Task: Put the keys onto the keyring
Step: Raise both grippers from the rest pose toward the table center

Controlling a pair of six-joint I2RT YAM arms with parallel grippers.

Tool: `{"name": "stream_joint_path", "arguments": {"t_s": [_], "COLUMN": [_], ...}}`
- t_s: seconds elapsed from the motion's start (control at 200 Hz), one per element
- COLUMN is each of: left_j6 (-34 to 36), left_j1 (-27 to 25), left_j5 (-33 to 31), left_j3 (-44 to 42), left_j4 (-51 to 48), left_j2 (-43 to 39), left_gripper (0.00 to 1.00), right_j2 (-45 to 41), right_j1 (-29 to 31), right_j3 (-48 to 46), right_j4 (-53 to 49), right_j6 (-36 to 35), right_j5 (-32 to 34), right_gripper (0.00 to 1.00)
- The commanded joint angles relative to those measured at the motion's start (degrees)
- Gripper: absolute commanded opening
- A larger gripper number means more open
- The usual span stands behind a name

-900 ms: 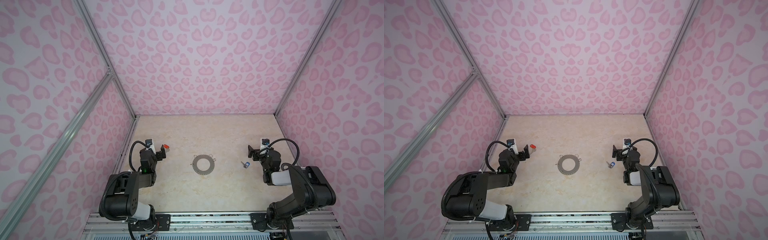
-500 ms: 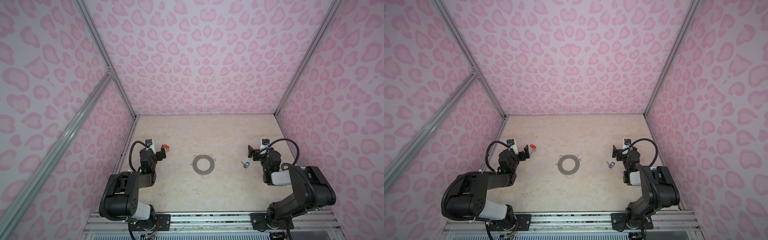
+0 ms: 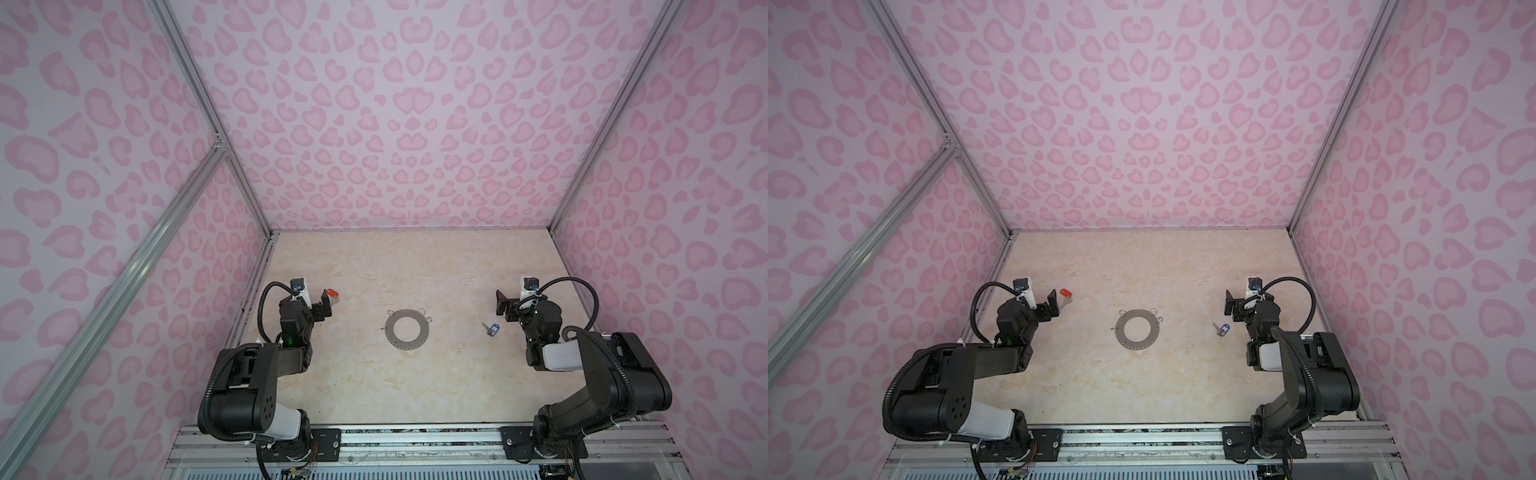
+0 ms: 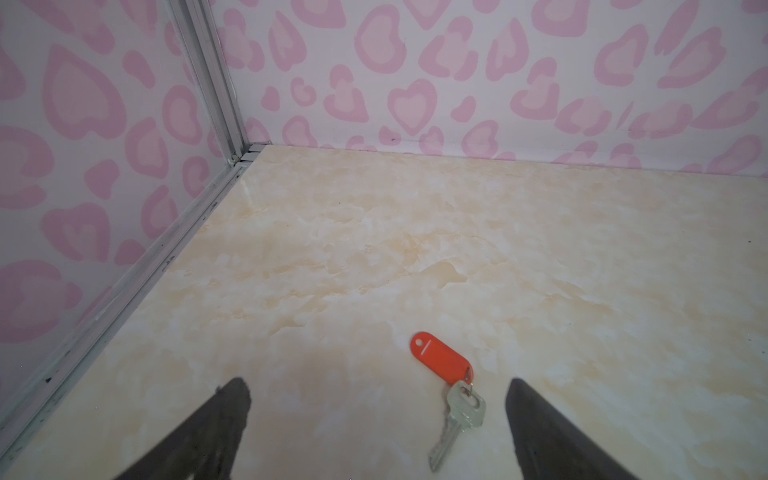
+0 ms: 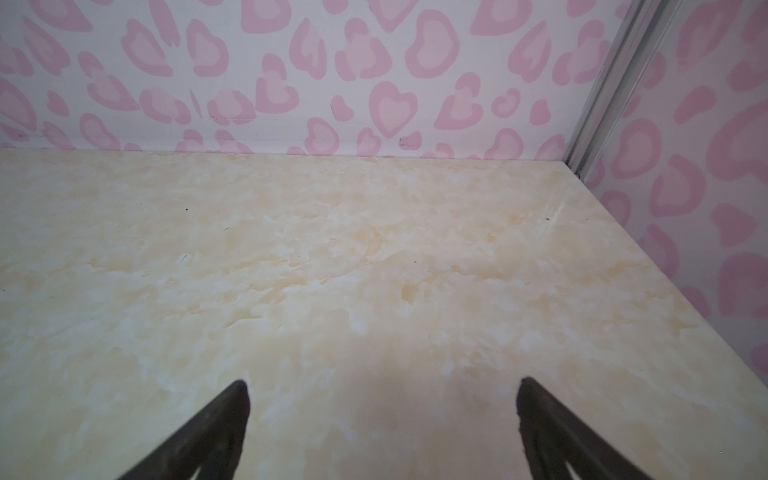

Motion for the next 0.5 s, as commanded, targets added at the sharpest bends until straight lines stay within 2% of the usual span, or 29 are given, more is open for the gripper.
{"name": "stream_joint_path", "arguments": {"t_s": [0.0,0.29,0.375,0.495], "left_j6": [0.26,0.1,-0.14,-0.71], "left_j1": [0.11,0.18,0.3,0.3], "left_j5": [0.48,0.77,0.69,-1.35], "left_j3": [0.2,0.11,0.0,5.52], "left_j4": [1.5,1.57,1.92,-10.07], "left_j2": [-0.12,-0.29,-0.51,-4.44], "left_gripper": [0.97,0.97,0.97,0.97], "right_j2": [0.23,0.09,-1.03,-6.12], "right_j1": [0.02,-0.15,-0.42,0.13], "right_j3": [0.24,0.08,0.28,2.5], "right_j4": [0.71,0.71,-0.17,-8.25], "right_j6": [0.18,0.27,-0.04,-0.64], "right_j5": [0.47,0.21,-1.2,-1.29], "right_gripper": [1.0,1.0,0.97,0.94]}}
